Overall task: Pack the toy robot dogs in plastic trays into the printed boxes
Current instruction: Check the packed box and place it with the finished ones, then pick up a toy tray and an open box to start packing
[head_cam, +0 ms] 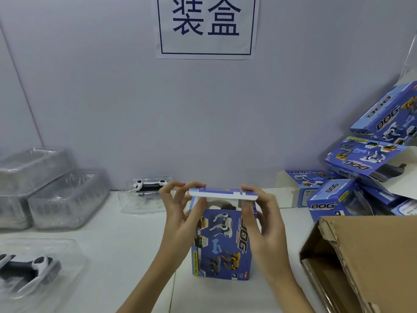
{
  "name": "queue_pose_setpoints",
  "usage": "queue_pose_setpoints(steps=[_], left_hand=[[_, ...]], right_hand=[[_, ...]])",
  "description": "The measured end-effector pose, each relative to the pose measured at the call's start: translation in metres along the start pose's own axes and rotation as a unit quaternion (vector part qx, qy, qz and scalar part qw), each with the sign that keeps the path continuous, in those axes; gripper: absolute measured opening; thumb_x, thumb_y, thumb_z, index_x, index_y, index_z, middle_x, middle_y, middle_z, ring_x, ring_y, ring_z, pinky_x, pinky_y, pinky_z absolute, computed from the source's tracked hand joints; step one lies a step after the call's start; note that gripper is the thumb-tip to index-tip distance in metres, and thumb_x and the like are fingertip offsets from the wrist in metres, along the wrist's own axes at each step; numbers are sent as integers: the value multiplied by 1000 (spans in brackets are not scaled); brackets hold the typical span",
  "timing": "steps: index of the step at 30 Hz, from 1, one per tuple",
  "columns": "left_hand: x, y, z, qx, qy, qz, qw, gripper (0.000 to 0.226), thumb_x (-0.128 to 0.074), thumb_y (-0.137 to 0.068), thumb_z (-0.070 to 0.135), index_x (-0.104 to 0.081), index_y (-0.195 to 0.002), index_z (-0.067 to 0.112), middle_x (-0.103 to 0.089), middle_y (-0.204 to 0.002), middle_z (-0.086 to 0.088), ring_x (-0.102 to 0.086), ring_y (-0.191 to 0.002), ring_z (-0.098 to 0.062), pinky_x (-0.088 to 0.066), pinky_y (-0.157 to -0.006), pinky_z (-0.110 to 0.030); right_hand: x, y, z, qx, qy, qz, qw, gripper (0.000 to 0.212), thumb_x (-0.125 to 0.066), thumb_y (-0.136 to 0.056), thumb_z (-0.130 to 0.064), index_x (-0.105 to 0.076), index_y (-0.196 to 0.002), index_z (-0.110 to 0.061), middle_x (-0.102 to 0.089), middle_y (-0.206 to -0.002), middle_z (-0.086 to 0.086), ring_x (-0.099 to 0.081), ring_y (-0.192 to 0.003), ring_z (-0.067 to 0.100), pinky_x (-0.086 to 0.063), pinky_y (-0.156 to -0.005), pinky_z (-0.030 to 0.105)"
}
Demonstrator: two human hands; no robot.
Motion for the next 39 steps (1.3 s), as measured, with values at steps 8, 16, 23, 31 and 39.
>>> queue_pose_setpoints(steps=[8, 16, 23, 31, 39], left_hand=[[-3, 2, -5, 31, -21, -66, 997, 28, -54, -98, 52, -55, -120, 34, -56, -134, 14, -68, -119, -12, -59, -68, -25], [-5, 5, -15, 94, 58, -81, 991, 25, -62, -88, 43, -58, -113, 43, -57, -136, 18, -71, -118, -21, -64, -72, -34], [-4, 4, -13, 91, 53, -69, 992, 28, -65, -88, 45, -58, -115, 39, -55, -139, 9, -66, -125, -22, -63, -76, -33], [-1, 3, -17, 103, 64, -67, 990, 25, -65, -84, 44, -62, -108, 42, -56, -135, 19, -62, -130, -21, -63, -75, -33], [-5, 5, -22, 140, 78, -96, 982, 32, -69, -86, 39, -56, -116, 41, -50, -150, 16, -65, -126, -36, -61, -90, -56]], right_hand=[[-6, 6, -2, -50, -23, -24, 998, 70, -58, -89, -74, -49, -138, -25, -59, -139, -4, -60, -129, 30, -54, -98, 63], [-5, 6, 0, -82, -40, -17, 996, 38, -55, -96, -38, -54, -131, -26, -63, -136, 0, -63, -126, 31, -55, -95, 65], [0, 11, -8, -44, -32, -8, 998, 39, -59, -95, -37, -61, -128, -18, -55, -146, -9, -53, -138, 28, -61, -88, 58], [-1, 8, -7, -59, -45, 5, 997, 21, -62, -95, -37, -67, -114, -29, -58, -142, -14, -54, -138, 24, -66, -76, 41], [0, 6, -7, -81, -52, 13, 995, 19, -62, -93, -34, -67, -111, -32, -60, -140, -13, -60, -132, 20, -64, -81, 56]])
Point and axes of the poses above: each hand's wrist, its own y-axis away from the middle knuckle, its own x-axis out of the back of the hand, z = x × y, the point moved 8 cm from there along -y, towards the middle knuckle
